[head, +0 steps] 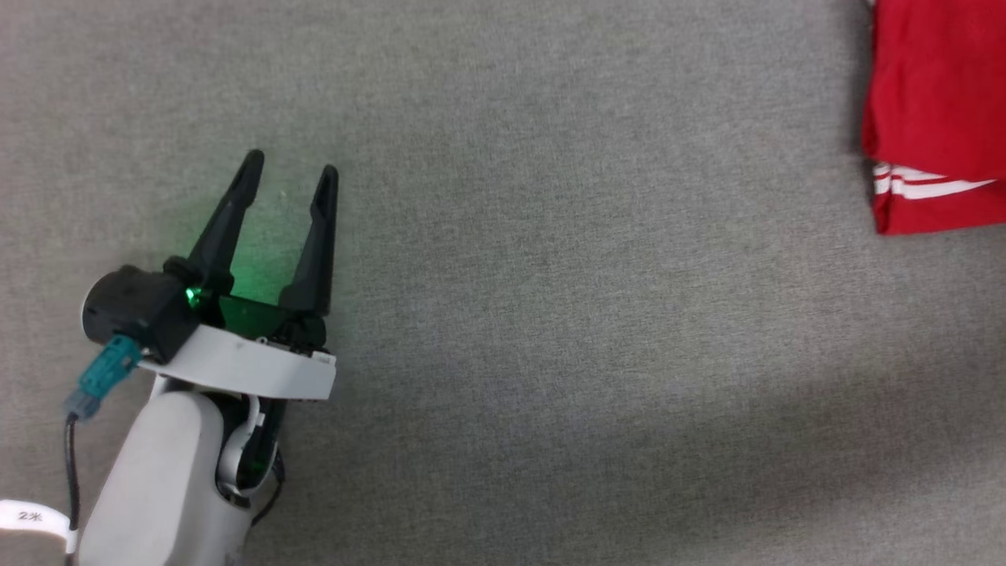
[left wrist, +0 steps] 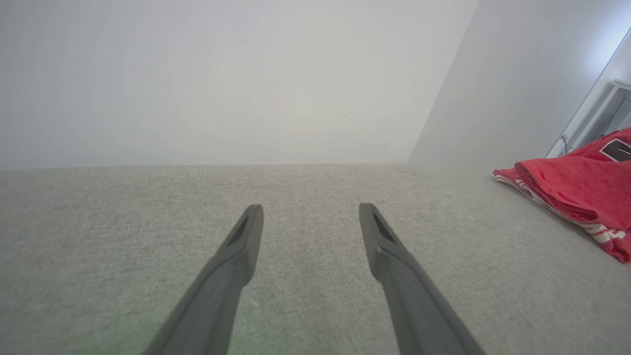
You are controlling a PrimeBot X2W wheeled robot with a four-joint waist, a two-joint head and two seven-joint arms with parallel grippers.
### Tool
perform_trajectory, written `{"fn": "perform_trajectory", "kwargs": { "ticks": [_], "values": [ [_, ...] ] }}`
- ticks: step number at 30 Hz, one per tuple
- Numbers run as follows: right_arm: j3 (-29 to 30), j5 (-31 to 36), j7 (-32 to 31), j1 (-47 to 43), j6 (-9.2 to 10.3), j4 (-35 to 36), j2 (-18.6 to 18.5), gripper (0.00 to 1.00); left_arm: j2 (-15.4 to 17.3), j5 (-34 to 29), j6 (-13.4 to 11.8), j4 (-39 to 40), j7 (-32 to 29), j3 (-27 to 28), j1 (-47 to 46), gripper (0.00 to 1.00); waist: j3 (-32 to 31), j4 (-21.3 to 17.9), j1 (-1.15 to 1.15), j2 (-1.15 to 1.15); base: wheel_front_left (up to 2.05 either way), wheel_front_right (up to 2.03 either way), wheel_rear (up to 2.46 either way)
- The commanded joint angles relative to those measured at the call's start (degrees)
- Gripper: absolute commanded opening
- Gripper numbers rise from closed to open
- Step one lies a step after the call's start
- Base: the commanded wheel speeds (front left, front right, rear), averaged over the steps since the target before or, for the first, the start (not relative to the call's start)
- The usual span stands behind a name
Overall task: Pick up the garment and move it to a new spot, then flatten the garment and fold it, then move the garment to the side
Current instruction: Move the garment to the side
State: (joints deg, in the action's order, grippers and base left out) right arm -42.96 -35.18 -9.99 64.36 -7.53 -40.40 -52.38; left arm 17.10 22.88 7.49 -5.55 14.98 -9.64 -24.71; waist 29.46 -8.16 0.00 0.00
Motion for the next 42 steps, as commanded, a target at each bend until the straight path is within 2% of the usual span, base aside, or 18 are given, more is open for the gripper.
{"fn": "perform_trajectory", "kwargs": {
  "ticks": [1, 10, 23, 25, 29, 32, 34, 35, 36, 37, 42],
  "values": [
    [-0.4, 0.4, 0.3, 0.9, 0.08, -0.7, -0.2, 0.0, 0.2, -0.5, 0.0, 0.1, 0.2, -0.2, -0.6, 1.0, 1.2, -0.1, 0.0, 0.0, 0.0, 0.0, 0.0],
    [-3.2, 5.3, 3.6, 4.6, 0.08, -8.0, 0.1, 0.0, 0.5, 0.1, 0.0, -0.1, 0.2, -2.0, -2.4, 1.0, 3.4, 1.9, 0.0, 0.0, 0.0, 0.0, 0.0],
    [-4.1, 6.9, 6.8, 7.5, 0.08, -16.8, 3.8, 0.0, 0.1, 0.1, 0.0, -0.3, 0.2, -1.7, -2.2, 1.0, 3.5, 3.8, 0.0, 0.0, 0.0, 0.0, 0.0],
    [-4.1, 6.9, 7.4, 7.7, 0.08, -17.8, 4.2, 0.22, -0.1, 0.2, 0.0, -0.4, 0.2, -1.5, -1.9, 1.0, 2.8, 4.0, 0.0, 0.0, 0.0, 0.0, 0.0],
    [-4.1, 6.4, 8.0, 7.1, 0.08, -19.8, 5.0, 0.4, -0.4, 0.5, 0.0, -0.6, 0.2, -1.0, -0.8, 1.0, 0.9, 4.5, 0.0, 0.0, 0.0, 0.0, 0.0],
    [-3.8, 5.9, 8.9, 6.2, 0.08, -21.2, 5.5, 0.49, -0.6, 0.7, 0.0, -0.8, 0.2, -0.3, 0.3, 1.0, -1.1, 4.9, 0.0, 0.0, 0.0, 0.0, 0.0],
    [-3.5, 5.4, 9.8, 5.3, 0.08, -22.0, 6.1, 0.6, -0.7, 0.6, 0.0, -1.0, 0.2, 0.0, 1.2, 1.0, -2.7, 5.3, 0.0, 0.0, 0.0, 0.0, 0.0],
    [-3.4, 5.3, 10.5, 4.9, 0.08, -22.3, 6.5, 0.67, -0.7, 0.5, 0.0, -1.0, 0.2, 0.3, 1.7, 1.0, -3.6, 5.5, 0.0, 0.0, 0.0, 0.0, 0.0],
    [-3.1, 4.9, 11.5, 4.6, 0.08, -22.5, 6.9, 0.9, -0.8, 0.5, 0.0, -1.0, 0.2, 0.6, 2.3, 1.0, -4.6, 5.7, 0.0, 0.0, 0.0, 0.0, 0.0],
    [-2.8, 4.8, 12.7, 4.2, 0.08, -22.7, 7.2, 1.0, -0.9, 0.5, 0.0, -1.1, 0.2, 0.9, 3.0, 1.0, -5.6, 5.9, 0.0, 0.0, 0.0, 0.0, 0.0],
    [-1.1, 2.3, 17.7, 0.2, 0.08, -23.6, 10.8, 1.0, -1.1, 0.6, 0.0, -1.5, 0.2, 3.0, 6.7, 1.0, -11.4, 7.2, 0.0, 0.0, 0.0, 0.0, 0.0]
  ]
}}
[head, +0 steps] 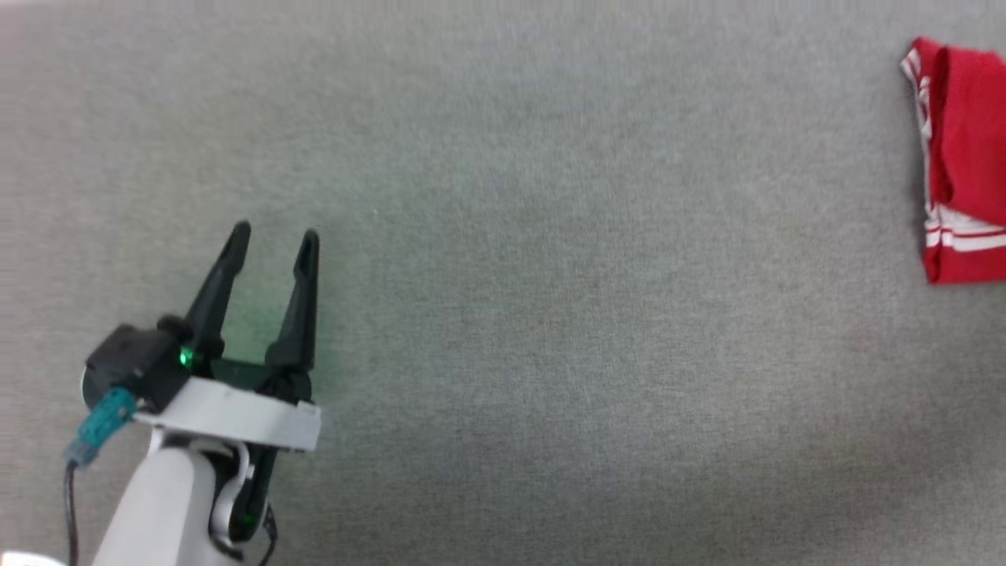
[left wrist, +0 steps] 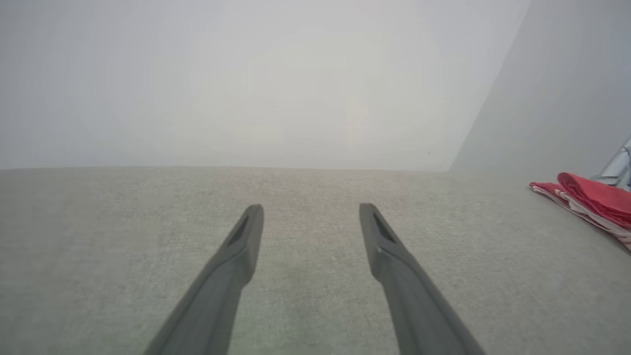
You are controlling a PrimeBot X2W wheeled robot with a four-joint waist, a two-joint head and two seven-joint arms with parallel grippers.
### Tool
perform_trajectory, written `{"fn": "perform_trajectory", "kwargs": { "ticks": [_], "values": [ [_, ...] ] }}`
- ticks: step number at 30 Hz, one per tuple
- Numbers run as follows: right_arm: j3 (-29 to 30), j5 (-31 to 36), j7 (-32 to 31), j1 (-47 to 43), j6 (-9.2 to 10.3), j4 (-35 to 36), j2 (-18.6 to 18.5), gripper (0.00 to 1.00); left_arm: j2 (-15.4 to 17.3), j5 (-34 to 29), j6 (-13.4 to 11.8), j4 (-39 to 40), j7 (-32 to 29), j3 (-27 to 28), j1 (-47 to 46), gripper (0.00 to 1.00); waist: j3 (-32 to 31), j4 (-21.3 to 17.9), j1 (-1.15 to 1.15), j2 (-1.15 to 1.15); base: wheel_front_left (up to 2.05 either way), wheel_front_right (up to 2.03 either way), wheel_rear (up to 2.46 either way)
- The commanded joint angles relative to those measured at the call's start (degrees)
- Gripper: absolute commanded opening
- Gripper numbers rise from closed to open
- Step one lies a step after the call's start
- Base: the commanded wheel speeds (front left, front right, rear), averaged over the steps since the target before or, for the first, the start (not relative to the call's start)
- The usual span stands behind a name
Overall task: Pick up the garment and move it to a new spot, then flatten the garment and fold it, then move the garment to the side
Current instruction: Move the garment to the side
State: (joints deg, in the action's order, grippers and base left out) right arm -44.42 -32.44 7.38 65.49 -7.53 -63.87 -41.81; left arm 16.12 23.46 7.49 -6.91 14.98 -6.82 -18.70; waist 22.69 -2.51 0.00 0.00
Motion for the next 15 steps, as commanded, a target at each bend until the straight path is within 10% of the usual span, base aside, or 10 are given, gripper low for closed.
{"fn": "perform_trajectory", "kwargs": {
  "ticks": [1, 15],
  "values": [
    [0.3, -0.3, 1.4, -1.8, 0.08, -0.2, 0.8, 1.0, -0.1, -0.1, 0.0, -0.2, 0.2, 0.6, 1.6, 1.0, -5.8, 1.9, 0.0, 0.0, 0.0, 0.0, 0.0],
    [9.6, -0.7, 7.8, -17.8, 0.08, 7.2, 6.3, 1.0, -0.7, -1.5, 0.0, -0.6, 0.2, 6.1, 12.7, 1.0, -20.3, 6.3, 0.0, 0.0, 0.0, 0.0, 0.0]
  ]
}}
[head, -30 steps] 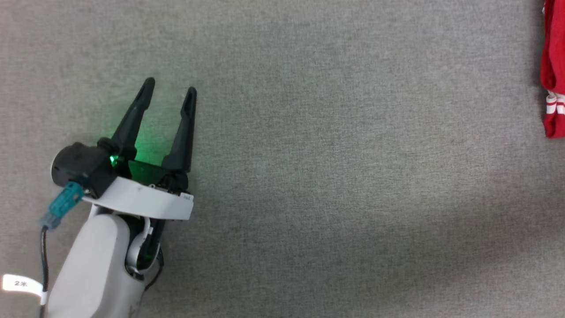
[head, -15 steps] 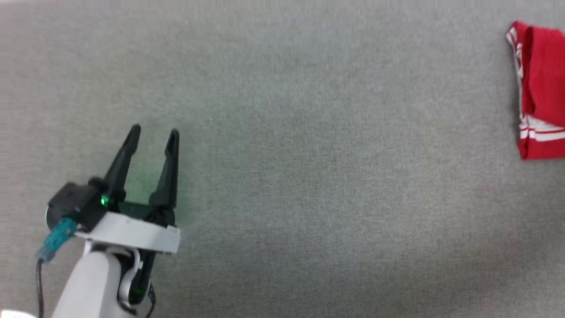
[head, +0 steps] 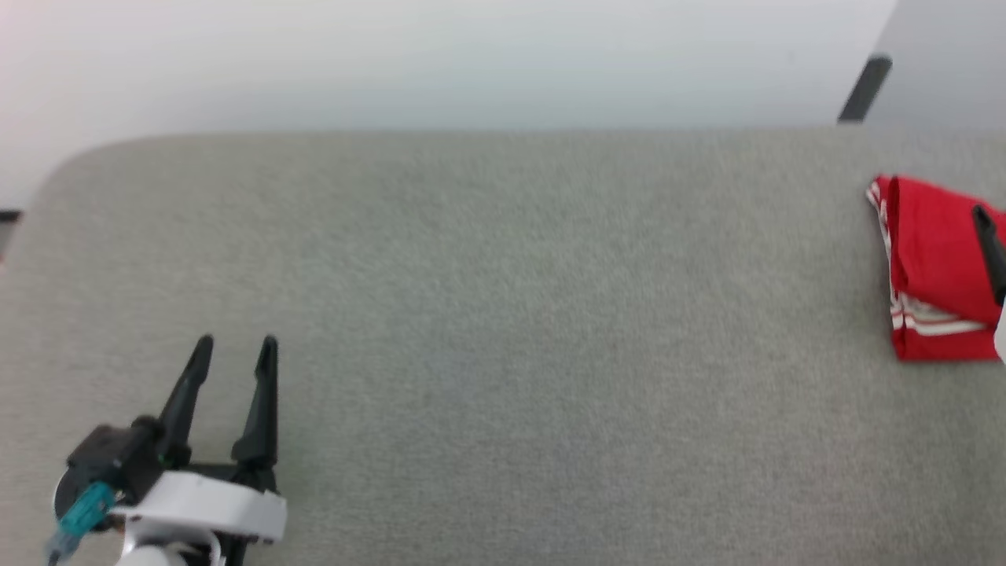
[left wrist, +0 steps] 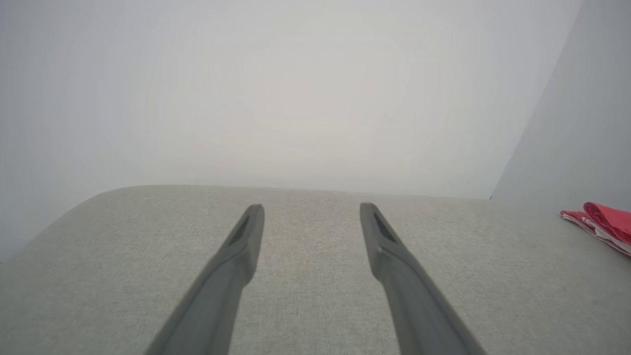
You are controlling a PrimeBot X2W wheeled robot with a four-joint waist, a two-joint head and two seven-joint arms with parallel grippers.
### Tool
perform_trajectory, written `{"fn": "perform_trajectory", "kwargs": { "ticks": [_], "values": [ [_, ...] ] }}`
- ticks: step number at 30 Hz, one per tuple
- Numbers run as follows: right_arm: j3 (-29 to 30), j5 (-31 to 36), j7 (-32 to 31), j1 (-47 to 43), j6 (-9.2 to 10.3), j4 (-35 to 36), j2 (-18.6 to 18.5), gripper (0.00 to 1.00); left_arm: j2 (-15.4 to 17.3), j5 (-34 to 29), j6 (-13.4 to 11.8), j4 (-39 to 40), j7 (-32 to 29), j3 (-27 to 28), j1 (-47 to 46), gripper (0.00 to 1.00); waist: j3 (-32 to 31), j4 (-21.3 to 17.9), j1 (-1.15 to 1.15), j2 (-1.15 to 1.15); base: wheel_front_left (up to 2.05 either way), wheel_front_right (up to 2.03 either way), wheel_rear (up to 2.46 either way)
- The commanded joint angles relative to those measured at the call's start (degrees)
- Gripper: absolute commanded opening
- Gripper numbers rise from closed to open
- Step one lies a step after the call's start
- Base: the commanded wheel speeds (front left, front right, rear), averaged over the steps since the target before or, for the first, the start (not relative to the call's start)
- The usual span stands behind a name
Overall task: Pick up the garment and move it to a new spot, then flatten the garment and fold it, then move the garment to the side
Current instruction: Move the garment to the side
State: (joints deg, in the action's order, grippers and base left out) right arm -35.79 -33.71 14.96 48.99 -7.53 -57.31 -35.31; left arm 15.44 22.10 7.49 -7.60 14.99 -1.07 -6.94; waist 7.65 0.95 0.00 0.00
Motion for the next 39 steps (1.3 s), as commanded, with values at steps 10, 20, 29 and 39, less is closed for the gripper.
{"fn": "perform_trajectory", "kwargs": {
  "ticks": [10, 20, 29, 39],
  "values": [
    [20.9, 9.9, 0.3, -21.1, 0.07, 18.4, 5.5, 1.0, -0.9, -1.8, 0.0, 1.0, 0.2, 4.6, 7.2, 1.0, -10.1, 4.6, 0.0, 0.0, 0.0, 0.0, 0.0],
    [34.2, 20.5, 0.3, -36.5, 0.08, 32.4, 14.8, 1.0, -0.6, -1.9, 0.0, 3.0, 0.2, 5.5, 10.9, 1.0, -11.5, 5.1, 0.0, 0.0, 0.0, 0.0, 0.0],
    [38.4, 25.1, 0.2, -44.5, 0.07, 39.8, 21.0, 1.0, 0.6, -1.0, 0.0, 2.4, 0.2, 4.0, 12.3, 1.0, -11.6, 4.4, 0.0, 0.0, 0.0, 0.0, 0.0],
    [39.9, 27.2, -0.6, -50.1, 0.07, 45.7, 25.2, 1.0, 0.7, -1.0, 0.0, 2.0, 0.2, 3.7, 12.7, 1.0, -11.6, 3.9, 0.0, 0.0, 0.0, 0.0, 0.0]
  ]
}}
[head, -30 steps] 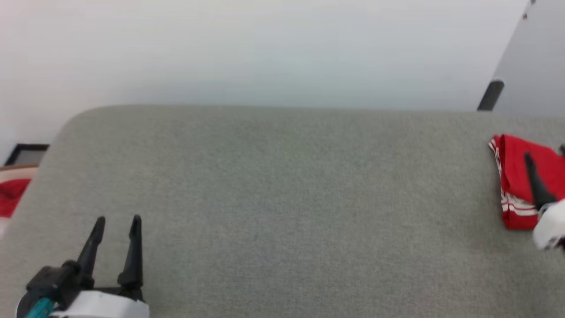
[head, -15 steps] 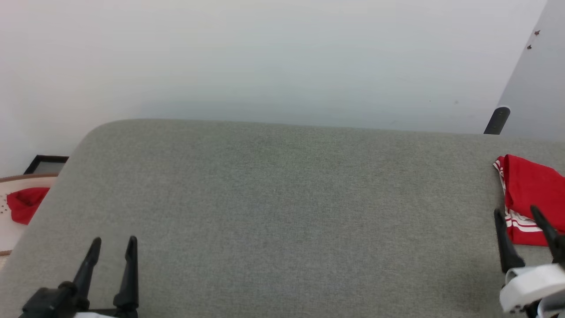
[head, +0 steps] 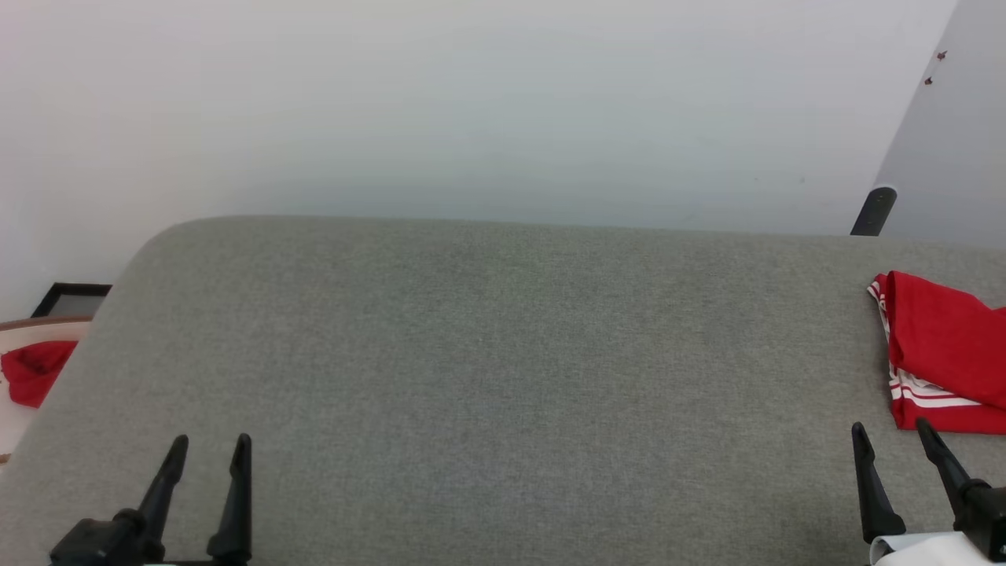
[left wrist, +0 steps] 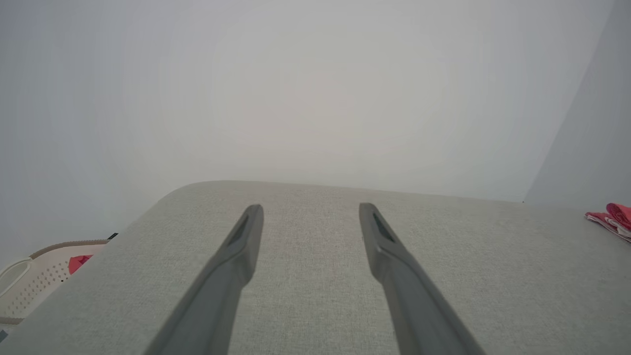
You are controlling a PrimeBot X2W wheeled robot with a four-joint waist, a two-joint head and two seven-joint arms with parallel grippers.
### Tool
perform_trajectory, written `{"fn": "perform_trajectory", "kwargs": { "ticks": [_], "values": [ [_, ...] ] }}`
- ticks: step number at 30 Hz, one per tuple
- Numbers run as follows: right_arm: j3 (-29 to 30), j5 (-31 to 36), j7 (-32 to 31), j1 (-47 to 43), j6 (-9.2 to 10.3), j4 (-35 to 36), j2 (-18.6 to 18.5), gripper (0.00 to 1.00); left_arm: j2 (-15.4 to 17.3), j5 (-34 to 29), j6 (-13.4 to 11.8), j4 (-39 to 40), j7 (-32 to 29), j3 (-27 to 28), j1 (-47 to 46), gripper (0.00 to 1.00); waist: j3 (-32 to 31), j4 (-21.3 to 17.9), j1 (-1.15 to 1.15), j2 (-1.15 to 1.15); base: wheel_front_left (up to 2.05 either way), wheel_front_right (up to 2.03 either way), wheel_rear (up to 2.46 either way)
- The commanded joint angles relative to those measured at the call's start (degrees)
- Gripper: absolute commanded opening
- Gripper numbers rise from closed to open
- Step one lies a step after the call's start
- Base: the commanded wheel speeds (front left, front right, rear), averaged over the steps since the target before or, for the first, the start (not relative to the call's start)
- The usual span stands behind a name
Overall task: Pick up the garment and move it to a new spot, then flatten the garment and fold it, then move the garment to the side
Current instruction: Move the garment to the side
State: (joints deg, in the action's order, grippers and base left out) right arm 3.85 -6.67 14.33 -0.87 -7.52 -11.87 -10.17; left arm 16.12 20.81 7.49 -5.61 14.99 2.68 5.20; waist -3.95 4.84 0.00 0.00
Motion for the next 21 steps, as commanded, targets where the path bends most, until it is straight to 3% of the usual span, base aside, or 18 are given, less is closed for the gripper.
{"fn": "perform_trajectory", "kwargs": {
  "ticks": [1, 21],
  "values": [
    [0.2, 0.3, -0.1, -0.8, 0.06, 0.7, 0.6, 1.0, 0.1, 0.3, 0.0, 0.0, 0.2, -0.1, 0.6, 1.0, 0.0, -0.1, 0.0, 0.0, 0.0, 0.0, 0.0],
    [-0.1, 0.6, -1.1, -3.2, 0.06, 3.9, 2.5, 1.0, 1.2, -0.3, 0.0, -1.4, 0.2, -2.1, -0.5, 1.0, 0.1, -0.3, 0.0, 0.0, 0.0, 0.0, 0.0]
  ]
}}
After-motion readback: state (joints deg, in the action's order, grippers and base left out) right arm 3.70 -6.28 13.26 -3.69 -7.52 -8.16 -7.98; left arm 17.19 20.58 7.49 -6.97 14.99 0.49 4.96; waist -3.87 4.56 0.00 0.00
